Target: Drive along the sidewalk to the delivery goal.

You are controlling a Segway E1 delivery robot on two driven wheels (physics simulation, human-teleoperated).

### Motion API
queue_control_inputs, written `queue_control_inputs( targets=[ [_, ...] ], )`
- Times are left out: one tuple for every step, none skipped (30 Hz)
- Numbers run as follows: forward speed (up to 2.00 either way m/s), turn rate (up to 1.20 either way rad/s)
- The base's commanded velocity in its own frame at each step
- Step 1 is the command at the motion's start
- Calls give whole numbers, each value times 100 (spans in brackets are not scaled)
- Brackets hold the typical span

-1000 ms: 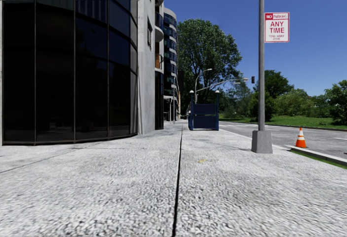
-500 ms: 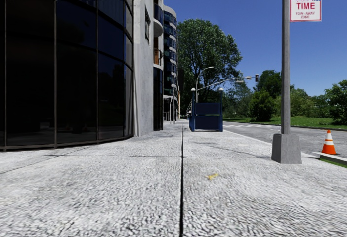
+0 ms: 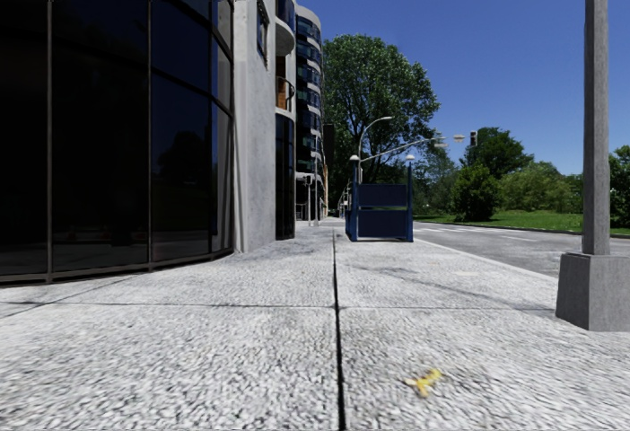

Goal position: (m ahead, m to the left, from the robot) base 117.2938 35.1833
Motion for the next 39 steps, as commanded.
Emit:
queue_control_inputs(
  targets=[
    [190, 0],
    [190, 0],
    [190, 0],
    [190, 0],
    [190, 0],
    [190, 0],
    [190, 0],
    [190, 0],
    [190, 0],
    [190, 0],
    [190, 0],
    [190, 0],
    [190, 0],
    [190, 0],
    [190, 0],
    [190, 0],
    [190, 0],
    [190, 0],
    [190, 0],
    [190, 0],
    [190, 0],
    [190, 0],
    [190, 0],
    [190, 0],
    [190, 0],
    [190, 0],
    [190, 0],
    [190, 0],
    [190, 0],
    [190, 0],
    [190, 0],
    [190, 0],
    [190, 0],
    [190, 0],
    [190, 0],
    [190, 0],
    [190, 0],
    [190, 0],
    [190, 0]
  ],
)
